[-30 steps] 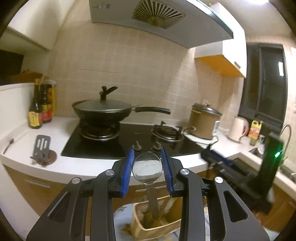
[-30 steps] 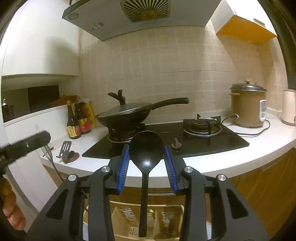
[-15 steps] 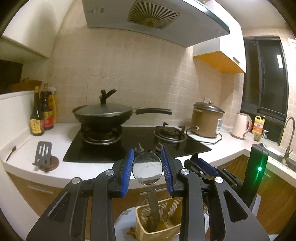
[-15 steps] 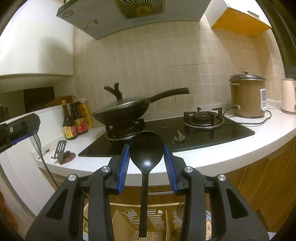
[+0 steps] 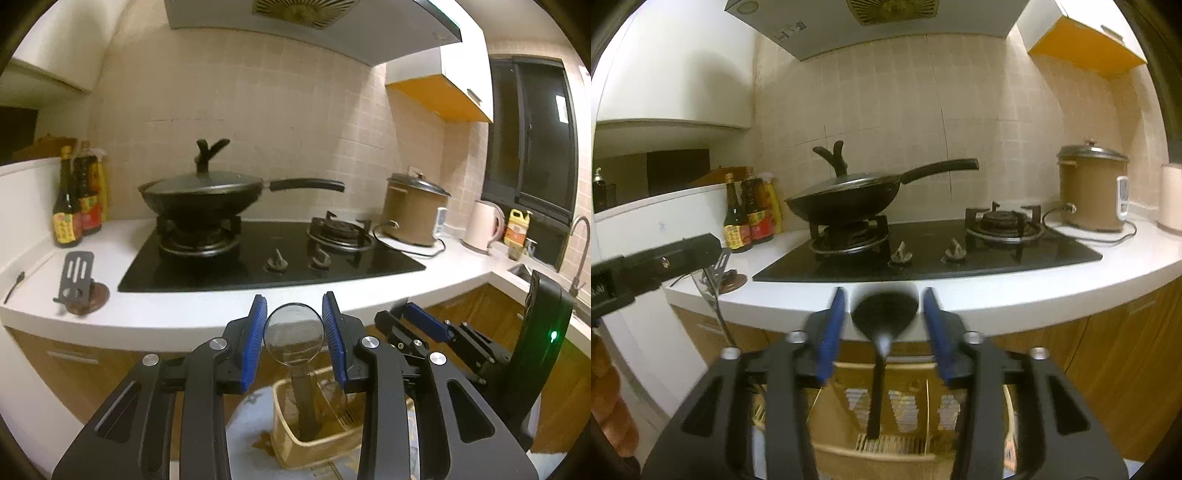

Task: Organize utensils
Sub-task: 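Lower both spoons into the beige caddy and open both grippers, then lower the left gripper onto a wooden chopstick on the cloth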

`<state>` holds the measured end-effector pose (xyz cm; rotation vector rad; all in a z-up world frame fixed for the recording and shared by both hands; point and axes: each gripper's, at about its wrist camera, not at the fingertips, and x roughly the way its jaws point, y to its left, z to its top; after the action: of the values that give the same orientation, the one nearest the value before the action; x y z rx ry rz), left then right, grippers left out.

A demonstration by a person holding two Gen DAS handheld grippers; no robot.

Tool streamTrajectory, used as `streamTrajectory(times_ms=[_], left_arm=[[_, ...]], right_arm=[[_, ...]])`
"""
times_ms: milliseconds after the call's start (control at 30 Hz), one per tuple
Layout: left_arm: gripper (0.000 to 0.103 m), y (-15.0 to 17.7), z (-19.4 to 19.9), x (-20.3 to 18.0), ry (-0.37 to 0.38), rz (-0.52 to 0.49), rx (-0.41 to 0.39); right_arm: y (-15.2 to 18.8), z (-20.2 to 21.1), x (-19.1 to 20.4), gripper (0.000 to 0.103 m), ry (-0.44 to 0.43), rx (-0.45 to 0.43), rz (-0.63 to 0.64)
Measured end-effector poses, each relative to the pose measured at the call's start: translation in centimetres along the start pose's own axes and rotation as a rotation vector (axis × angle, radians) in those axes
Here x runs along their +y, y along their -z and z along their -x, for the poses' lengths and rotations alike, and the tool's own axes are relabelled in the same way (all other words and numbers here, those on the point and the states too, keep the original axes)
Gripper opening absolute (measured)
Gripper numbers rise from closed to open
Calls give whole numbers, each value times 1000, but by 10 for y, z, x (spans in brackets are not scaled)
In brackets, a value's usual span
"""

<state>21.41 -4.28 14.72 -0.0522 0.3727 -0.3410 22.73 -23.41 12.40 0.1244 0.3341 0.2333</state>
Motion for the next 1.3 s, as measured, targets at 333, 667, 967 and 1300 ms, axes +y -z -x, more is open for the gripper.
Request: streamTrajectory(times_ms=[333,667,967,1300], left_arm=[[35,10,36,3,29,15,40],[41,73,63,3,86,27,356],[41,172,37,-11,108,-46,676],[37,207,2,-12,120,-76,844]], right_arm=[[-10,61,-20,55,-8,55,-60],[15,104,-24,55,-50,396,-80],[79,105,-10,55,-33,659,-15],[119,87,-20,45,13,816,-33]])
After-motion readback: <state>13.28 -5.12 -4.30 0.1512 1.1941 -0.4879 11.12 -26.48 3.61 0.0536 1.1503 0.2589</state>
